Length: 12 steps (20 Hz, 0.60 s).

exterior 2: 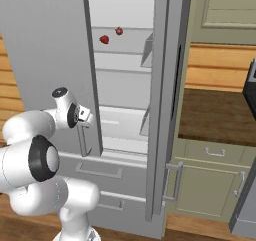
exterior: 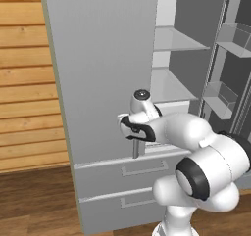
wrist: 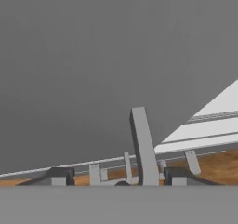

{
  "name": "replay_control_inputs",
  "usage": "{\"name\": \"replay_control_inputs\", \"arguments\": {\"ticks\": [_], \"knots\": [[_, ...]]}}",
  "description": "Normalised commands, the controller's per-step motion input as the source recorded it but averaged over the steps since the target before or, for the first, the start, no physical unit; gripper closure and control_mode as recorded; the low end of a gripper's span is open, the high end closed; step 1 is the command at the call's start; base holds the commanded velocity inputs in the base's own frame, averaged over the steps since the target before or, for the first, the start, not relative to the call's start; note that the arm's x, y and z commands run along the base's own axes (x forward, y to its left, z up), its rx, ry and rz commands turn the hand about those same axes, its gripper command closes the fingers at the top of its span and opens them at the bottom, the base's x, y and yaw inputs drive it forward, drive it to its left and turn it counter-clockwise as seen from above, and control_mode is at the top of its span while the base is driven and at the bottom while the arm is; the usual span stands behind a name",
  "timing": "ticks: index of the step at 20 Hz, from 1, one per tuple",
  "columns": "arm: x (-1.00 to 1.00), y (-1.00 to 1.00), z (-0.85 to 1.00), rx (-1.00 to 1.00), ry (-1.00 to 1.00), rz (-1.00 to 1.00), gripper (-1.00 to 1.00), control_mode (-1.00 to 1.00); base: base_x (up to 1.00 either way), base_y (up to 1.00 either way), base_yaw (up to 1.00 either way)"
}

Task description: Take the strawberry from the fridge and place it on top of the pancake, located on the dining counter.

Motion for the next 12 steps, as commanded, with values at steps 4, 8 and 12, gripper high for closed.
{"name": "replay_control_inputs", "arguments": {"ticks": [4, 8, 12], "knots": [[-0.17, 0.00, -0.01, 0.00, -0.09, -0.01, 1.00, -1.00, 0.00, 0.00, 0.00], [-0.28, 0.16, -0.01, 0.00, 0.01, -0.12, 1.00, -1.00, 0.00, 0.00, 0.00], [-0.41, 0.37, -0.06, 0.00, 0.01, -0.16, 1.00, -1.00, 0.00, 0.00, 0.00]]}}
